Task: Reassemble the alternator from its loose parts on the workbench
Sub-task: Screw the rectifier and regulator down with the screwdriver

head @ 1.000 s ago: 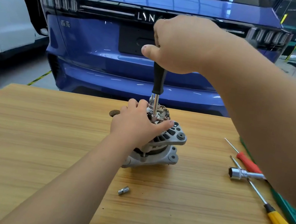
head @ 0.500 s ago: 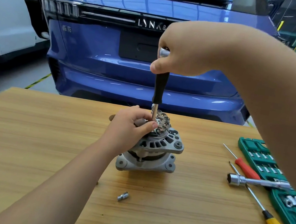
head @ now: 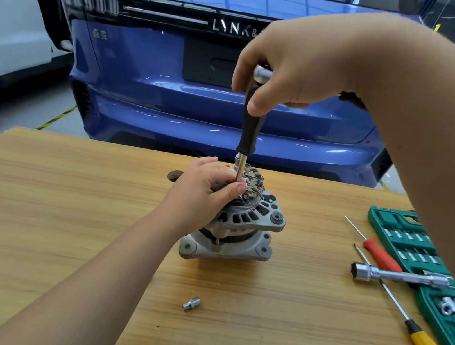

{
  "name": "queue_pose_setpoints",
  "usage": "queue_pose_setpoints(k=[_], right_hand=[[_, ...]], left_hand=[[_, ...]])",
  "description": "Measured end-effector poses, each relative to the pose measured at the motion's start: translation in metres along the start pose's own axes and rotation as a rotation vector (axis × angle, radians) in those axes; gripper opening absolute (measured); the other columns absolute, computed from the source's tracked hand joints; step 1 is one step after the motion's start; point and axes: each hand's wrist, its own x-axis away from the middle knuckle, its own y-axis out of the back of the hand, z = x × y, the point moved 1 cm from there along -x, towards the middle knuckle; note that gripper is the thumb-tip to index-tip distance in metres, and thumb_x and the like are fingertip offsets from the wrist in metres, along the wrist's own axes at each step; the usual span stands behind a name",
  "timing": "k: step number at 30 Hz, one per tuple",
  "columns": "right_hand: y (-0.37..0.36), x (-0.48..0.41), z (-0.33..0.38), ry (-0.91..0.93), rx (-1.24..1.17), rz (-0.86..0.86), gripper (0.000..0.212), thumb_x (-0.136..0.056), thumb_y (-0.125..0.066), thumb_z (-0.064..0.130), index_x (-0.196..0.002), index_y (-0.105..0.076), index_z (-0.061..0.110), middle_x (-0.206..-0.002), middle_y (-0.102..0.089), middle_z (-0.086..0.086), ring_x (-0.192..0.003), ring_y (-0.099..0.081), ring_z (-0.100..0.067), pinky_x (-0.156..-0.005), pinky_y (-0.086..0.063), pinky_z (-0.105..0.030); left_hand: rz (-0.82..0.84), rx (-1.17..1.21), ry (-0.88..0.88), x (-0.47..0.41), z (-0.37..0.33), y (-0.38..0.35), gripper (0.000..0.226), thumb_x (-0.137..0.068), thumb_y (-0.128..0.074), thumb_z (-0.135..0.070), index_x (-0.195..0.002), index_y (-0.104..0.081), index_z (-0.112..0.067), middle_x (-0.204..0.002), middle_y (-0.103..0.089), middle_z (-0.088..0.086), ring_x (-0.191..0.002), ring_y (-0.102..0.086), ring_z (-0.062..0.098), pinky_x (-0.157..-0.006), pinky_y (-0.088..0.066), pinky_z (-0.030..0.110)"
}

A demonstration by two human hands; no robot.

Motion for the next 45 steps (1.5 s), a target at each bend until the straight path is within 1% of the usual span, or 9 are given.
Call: queue_pose_setpoints(k=[5, 9, 12, 17, 25, 30, 37, 42, 45], right_hand=[[-0.008, -0.001, -0.003, -0.012, 0.06, -0.121, 0.022, -0.083, -0.064, 0.05, -0.099, -0.066, 0.035, -0.096, -0.062, 0.008, -0.079, -0.055, -0.013, -0.059, -0.036, -0.028], [-0.002, -0.001, -0.004, 0.01, -0.096, 0.045, 0.017, -0.083, -0.069, 0.035, -0.098, -0.06, 0.034, -0.085, -0.069, 0.01, -0.061, -0.062, -0.009, -0.051, -0.045, -0.024], [0.009, -0.002, -0.004, 0.036, -0.141, 0.197, 0.03, -0.081, -0.073, 0.017, -0.095, -0.057, 0.039, -0.067, -0.069, 0.018, -0.05, -0.064, -0.002, -0.054, -0.049, -0.022], [0.007, -0.004, -0.007, 0.05, -0.066, 0.125, 0.032, -0.083, -0.072, 0.031, -0.11, -0.056, 0.037, -0.059, -0.069, 0.01, -0.053, -0.067, -0.006, -0.063, -0.044, -0.027], [-0.003, -0.005, -0.012, 0.027, -0.008, 0.012, 0.022, -0.083, -0.068, 0.044, -0.097, -0.063, 0.029, -0.054, -0.063, 0.003, -0.043, -0.058, -0.008, -0.052, -0.039, -0.026], [-0.007, -0.004, -0.002, -0.02, 0.059, -0.034, 0.021, -0.085, -0.063, 0.047, -0.084, -0.068, 0.026, -0.07, -0.069, 0.01, -0.072, -0.064, -0.019, -0.057, -0.043, -0.03], [-0.008, 0.0, 0.008, -0.103, 0.083, -0.042, 0.024, -0.086, -0.06, 0.042, -0.08, -0.07, 0.021, -0.063, -0.07, 0.006, -0.056, -0.058, -0.013, -0.049, -0.035, -0.024], [-0.006, 0.005, 0.01, -0.09, 0.084, -0.08, 0.022, -0.086, -0.06, 0.045, -0.081, -0.066, 0.025, -0.062, -0.069, 0.009, -0.057, -0.056, -0.012, -0.051, -0.035, -0.026], [0.009, 0.017, -0.011, -0.117, 0.034, -0.18, 0.025, -0.083, -0.063, 0.05, -0.079, -0.064, 0.026, -0.049, -0.062, 0.01, -0.041, -0.053, -0.008, -0.048, -0.037, -0.023]], left_hand=[[-0.027, 0.007, 0.082, 0.003, 0.003, -0.002, 0.006, -0.086, -0.065, -0.041, -0.081, -0.062, -0.041, -0.088, -0.053, -0.035, -0.127, -0.032, 0.002, -0.099, -0.027, 0.031], [-0.011, 0.001, 0.033, 0.003, 0.002, 0.001, 0.004, -0.085, -0.069, -0.036, -0.083, -0.067, -0.032, -0.084, -0.061, -0.023, -0.113, -0.041, -0.001, -0.11, -0.028, 0.034], [0.039, -0.028, 0.003, 0.001, -0.001, 0.003, 0.006, -0.089, -0.064, -0.034, -0.084, -0.065, -0.032, -0.08, -0.058, -0.024, -0.113, -0.052, 0.016, -0.115, -0.026, 0.042], [0.022, -0.037, 0.051, 0.003, -0.002, 0.002, 0.009, -0.089, -0.065, -0.034, -0.082, -0.061, -0.04, -0.082, -0.056, -0.028, -0.126, -0.047, 0.023, -0.113, -0.028, 0.045], [-0.002, -0.047, 0.121, 0.005, -0.001, 0.0, 0.015, -0.086, -0.067, -0.037, -0.082, -0.057, -0.046, -0.102, -0.056, -0.024, -0.138, -0.032, 0.01, -0.102, -0.029, 0.034], [-0.01, -0.031, 0.111, 0.006, -0.003, 0.0, 0.004, -0.087, -0.068, -0.032, -0.084, -0.066, -0.033, -0.095, -0.061, -0.021, -0.137, -0.034, 0.014, -0.104, -0.03, 0.035], [-0.007, -0.07, 0.088, 0.008, -0.01, 0.001, 0.012, -0.09, -0.065, -0.029, -0.092, -0.073, -0.02, -0.097, -0.069, -0.008, -0.136, -0.038, 0.021, -0.115, -0.024, 0.042], [-0.225, -0.256, 0.022, 0.023, -0.017, -0.001, 0.03, -0.087, -0.066, -0.033, -0.113, -0.066, -0.018, -0.11, -0.057, -0.002, -0.114, -0.045, 0.017, -0.101, -0.037, 0.034], [-0.257, -0.306, -0.31, 0.089, -0.027, -0.022, 0.025, -0.083, -0.062, -0.04, -0.089, -0.065, -0.016, -0.085, -0.059, -0.001, -0.084, -0.05, 0.019, -0.079, -0.042, 0.032]])
